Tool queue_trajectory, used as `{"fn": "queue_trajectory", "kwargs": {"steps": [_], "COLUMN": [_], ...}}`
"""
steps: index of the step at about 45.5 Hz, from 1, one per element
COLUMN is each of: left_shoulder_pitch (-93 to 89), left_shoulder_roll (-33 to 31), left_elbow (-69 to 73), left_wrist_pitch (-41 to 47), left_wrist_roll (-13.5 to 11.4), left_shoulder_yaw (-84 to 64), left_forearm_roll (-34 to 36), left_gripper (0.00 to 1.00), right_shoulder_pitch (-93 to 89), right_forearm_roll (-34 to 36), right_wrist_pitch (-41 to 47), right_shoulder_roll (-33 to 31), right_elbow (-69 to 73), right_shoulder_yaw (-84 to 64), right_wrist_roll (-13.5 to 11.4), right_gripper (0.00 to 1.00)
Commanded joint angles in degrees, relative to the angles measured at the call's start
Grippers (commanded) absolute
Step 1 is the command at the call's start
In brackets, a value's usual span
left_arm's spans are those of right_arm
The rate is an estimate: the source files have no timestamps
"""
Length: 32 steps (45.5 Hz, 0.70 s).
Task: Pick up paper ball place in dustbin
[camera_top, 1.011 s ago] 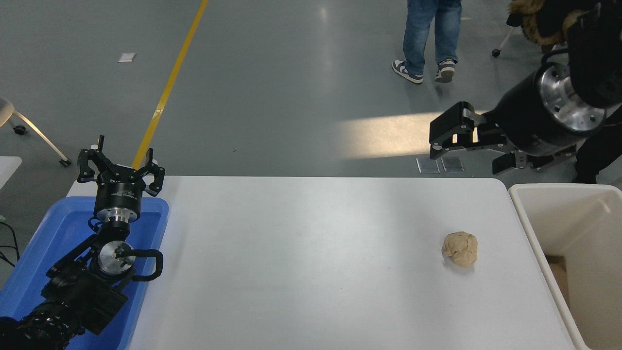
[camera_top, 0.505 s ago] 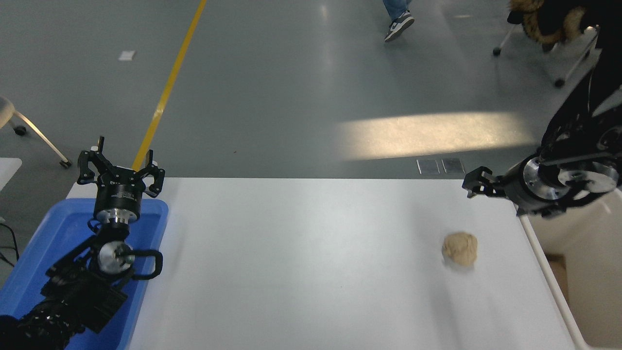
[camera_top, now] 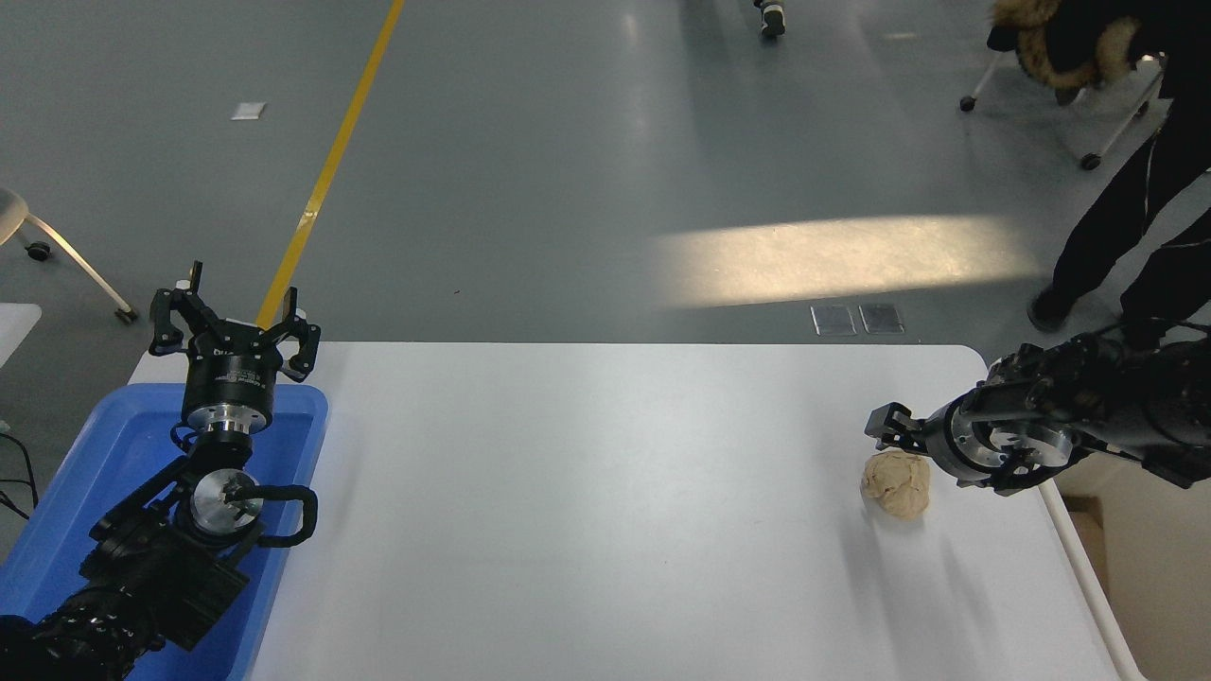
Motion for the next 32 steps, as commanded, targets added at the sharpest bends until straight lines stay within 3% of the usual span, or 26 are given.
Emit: {"fn": "queue_trajectory", "kwargs": {"steps": [1,10,12,15,17,19,20,32], "left_shoulder_pitch": [0.00,0.09,0.00,0.00,0.00,0.00,0.00,0.00], "left_shoulder_roll": [0.00,0.00,0.00,0.00,0.00,0.00,0.00,0.00], "left_elbow": [-0.03,-0.03,-0.03,-0.03,-0.03,-0.03,0.06,-0.03], "left_wrist_pitch": [0.01,0.01,0.01,0.01,0.01,0.01,0.01,0.01], "left_wrist_roll": [0.00,0.00,0.00,0.00,0.00,0.00,0.00,0.00], "left_shoulder_yaw": [0.00,0.00,0.00,0.00,0.00,0.00,0.00,0.00], "left_forearm_roll": [0.00,0.00,0.00,0.00,0.00,0.00,0.00,0.00], "left_gripper": [0.99,0.99,0.99,0.99,0.99,0.99,0.99,0.99], "right_shoulder_pitch": [-7.10,-9.92,-9.92,-10.00,-10.01,-10.01,-10.01,-9.13], "right_forearm_roll": [-0.31,-0.49,-0.40,-0.31,-0.31,-0.31,-0.31,0.48], "right_wrist_pitch": [0.00,0.00,0.00,0.35,0.62,0.88,0.97,0.97], "right_shoulder_roll": [3.14,4.81,4.90,4.90,4.90,4.90,4.90,4.72], "right_elbow": [-8.48,-11.91,-11.82,-11.82,-11.82,-11.82,-11.82,-12.09], "right_shoulder_yaw": [0.91,0.38,0.47,0.73,0.82,0.73,0.73,0.91], "right_wrist_roll": [0.00,-0.09,-0.09,-0.09,-0.17,-0.17,-0.26,-0.35], "right_gripper": [0.99,0.97,0.91,0.66,0.40,0.06,0.00,0.00]}}
